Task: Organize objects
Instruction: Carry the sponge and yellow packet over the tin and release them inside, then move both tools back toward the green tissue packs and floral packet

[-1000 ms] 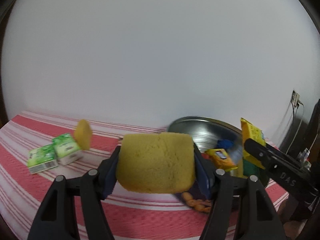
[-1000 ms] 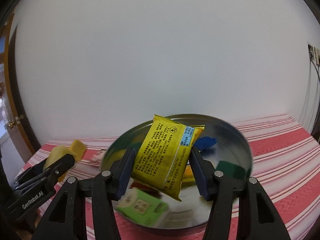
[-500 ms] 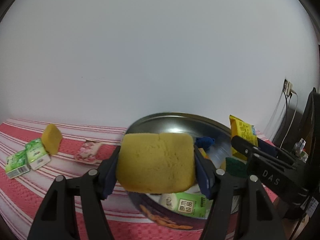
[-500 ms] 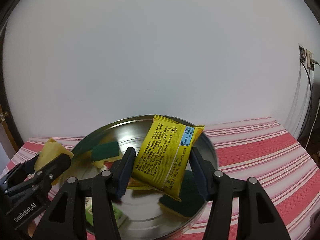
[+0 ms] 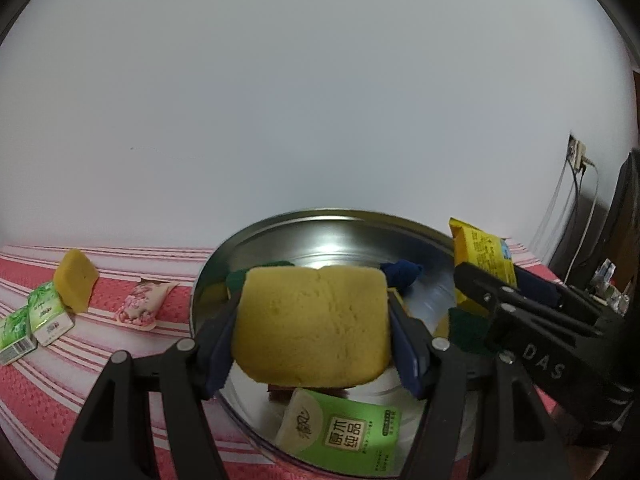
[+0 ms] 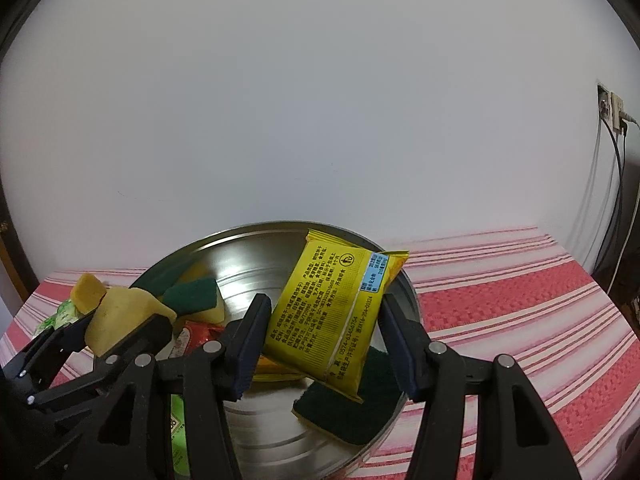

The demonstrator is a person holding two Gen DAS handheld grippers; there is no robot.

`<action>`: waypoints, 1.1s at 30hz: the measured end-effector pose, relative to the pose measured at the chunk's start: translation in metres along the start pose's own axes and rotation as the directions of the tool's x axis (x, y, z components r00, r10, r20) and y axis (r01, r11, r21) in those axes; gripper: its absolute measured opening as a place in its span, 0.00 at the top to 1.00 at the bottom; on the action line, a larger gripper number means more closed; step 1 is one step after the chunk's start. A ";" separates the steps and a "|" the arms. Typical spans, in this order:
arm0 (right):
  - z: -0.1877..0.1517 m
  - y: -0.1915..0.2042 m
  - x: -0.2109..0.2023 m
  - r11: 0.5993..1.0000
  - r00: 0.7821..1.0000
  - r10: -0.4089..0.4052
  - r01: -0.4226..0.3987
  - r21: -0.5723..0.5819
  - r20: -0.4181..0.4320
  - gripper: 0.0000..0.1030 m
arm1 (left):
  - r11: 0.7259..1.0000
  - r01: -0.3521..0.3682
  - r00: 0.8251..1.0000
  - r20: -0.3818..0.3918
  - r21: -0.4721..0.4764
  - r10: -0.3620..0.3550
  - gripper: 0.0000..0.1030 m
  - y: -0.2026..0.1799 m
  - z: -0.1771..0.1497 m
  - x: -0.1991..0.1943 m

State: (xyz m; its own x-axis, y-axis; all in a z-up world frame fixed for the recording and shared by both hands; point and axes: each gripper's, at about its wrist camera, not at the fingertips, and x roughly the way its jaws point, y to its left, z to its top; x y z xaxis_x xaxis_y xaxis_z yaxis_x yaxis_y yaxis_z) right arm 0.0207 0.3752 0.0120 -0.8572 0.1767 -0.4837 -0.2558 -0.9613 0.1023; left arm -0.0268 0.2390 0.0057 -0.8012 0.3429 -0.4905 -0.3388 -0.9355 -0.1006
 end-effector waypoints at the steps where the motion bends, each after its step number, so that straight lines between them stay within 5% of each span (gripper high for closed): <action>1: 0.000 0.000 0.002 1.000 1.000 0.001 -0.001 0.001 -0.002 0.44 | 1.000 -0.003 1.000 -0.007 -0.001 0.003 0.35 0.000 -0.001 0.002; 10: 0.001 -0.004 0.016 1.000 1.000 0.014 -0.014 0.008 -0.020 0.43 | 0.999 -0.041 0.999 -0.033 0.024 0.042 0.34 0.002 -0.007 0.011; 15: 0.001 -0.012 0.013 0.998 0.999 0.039 -0.039 0.054 -0.005 0.29 | 0.996 -0.087 0.996 0.024 0.015 0.086 0.01 0.005 -0.005 -0.006; 20: 0.002 -0.011 0.006 0.998 0.998 0.035 -0.037 0.047 0.044 0.23 | 0.990 -0.133 0.988 0.088 0.055 0.128 0.00 -0.001 -0.004 -0.024; 33: -0.001 -0.015 0.003 0.999 0.999 0.030 -0.031 0.038 0.039 0.23 | 0.974 -0.221 0.971 0.084 -0.039 0.224 0.00 0.047 -0.014 -0.040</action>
State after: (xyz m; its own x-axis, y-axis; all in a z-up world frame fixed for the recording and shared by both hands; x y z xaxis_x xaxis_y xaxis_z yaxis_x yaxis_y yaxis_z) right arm 0.0227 0.3904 0.0086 -0.8811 0.1560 -0.4464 -0.2456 -0.9577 0.1502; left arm -0.0037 0.1804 0.0083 -0.8952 0.1306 -0.4260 -0.1333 -0.9908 -0.0235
